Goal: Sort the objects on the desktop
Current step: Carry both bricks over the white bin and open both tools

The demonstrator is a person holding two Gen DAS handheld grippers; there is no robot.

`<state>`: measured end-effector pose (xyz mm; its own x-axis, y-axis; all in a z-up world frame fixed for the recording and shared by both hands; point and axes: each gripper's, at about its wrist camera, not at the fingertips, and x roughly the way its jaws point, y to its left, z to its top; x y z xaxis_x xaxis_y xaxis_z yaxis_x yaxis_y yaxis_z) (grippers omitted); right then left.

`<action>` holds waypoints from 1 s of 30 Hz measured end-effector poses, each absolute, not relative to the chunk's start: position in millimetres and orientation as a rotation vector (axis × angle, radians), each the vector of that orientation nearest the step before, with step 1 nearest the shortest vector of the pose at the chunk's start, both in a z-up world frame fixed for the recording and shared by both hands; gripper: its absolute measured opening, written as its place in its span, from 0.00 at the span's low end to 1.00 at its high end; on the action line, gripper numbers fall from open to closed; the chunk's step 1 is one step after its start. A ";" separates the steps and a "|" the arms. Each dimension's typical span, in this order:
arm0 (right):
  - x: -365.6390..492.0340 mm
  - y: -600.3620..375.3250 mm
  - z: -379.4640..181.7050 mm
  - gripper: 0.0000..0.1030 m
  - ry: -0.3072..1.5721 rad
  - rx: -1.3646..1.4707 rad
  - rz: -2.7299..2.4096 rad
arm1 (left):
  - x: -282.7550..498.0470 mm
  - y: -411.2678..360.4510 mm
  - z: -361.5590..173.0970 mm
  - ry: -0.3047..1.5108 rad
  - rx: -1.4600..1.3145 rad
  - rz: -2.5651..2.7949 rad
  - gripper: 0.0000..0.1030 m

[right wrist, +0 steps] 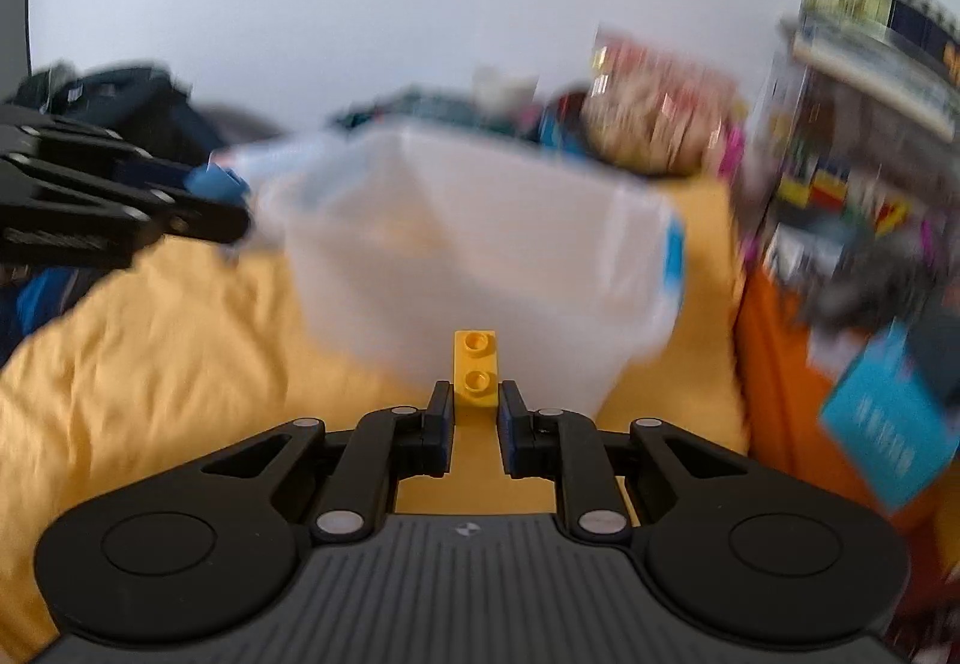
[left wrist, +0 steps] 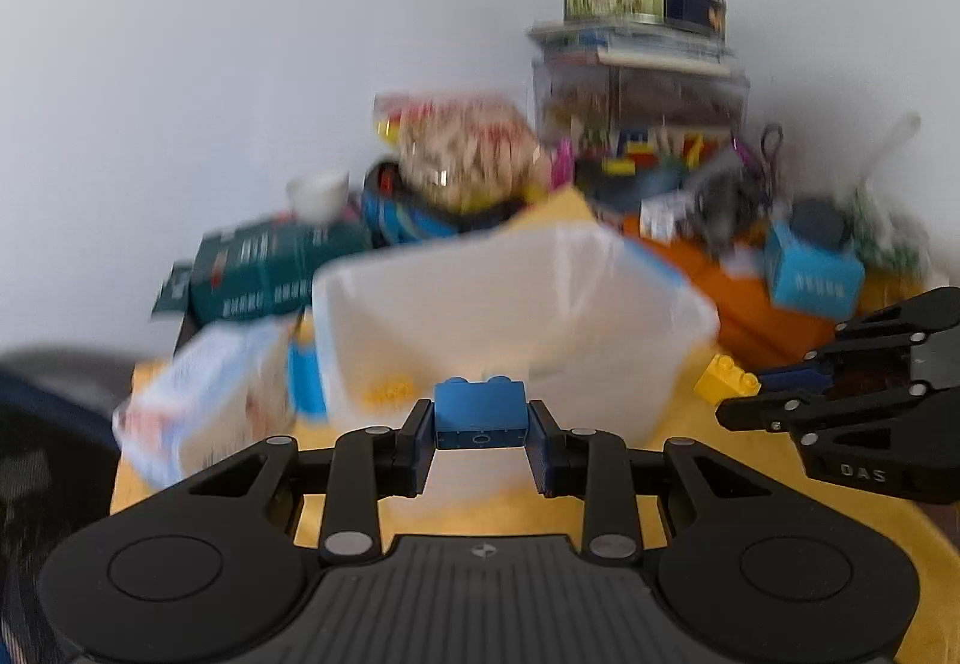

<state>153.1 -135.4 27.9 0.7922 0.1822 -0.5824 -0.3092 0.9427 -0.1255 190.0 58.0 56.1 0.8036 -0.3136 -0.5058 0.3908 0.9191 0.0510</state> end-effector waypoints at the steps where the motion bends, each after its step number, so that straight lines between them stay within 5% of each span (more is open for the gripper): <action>1: 158.9 -134.8 35.9 0.17 0.574 -0.225 0.263 | 198.0 55.5 61.6 0.495 0.160 -0.377 0.34; 8: 214.1 -135.1 56.6 0.17 0.504 -0.230 0.226 | 262.9 39.8 71.0 0.444 0.201 -0.337 0.34; 17: 278.4 -133.7 14.8 0.17 0.639 -0.212 0.191 | 321.5 27.8 18.2 0.643 0.189 -0.334 0.34; 21: 276.4 -135.4 0.5 0.42 0.666 -0.204 0.195 | 319.1 24.1 9.4 0.658 0.193 -0.336 0.50; 30: 252.2 -137.9 21.5 0.47 0.594 -0.180 0.183 | 292.4 29.5 43.0 0.546 0.160 -0.316 0.61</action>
<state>252.2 -137.9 21.5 0.8135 0.1192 -0.5692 -0.2223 0.9682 -0.1149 292.4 29.5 43.0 0.8079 -0.2523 -0.5326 0.3364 0.9394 0.0653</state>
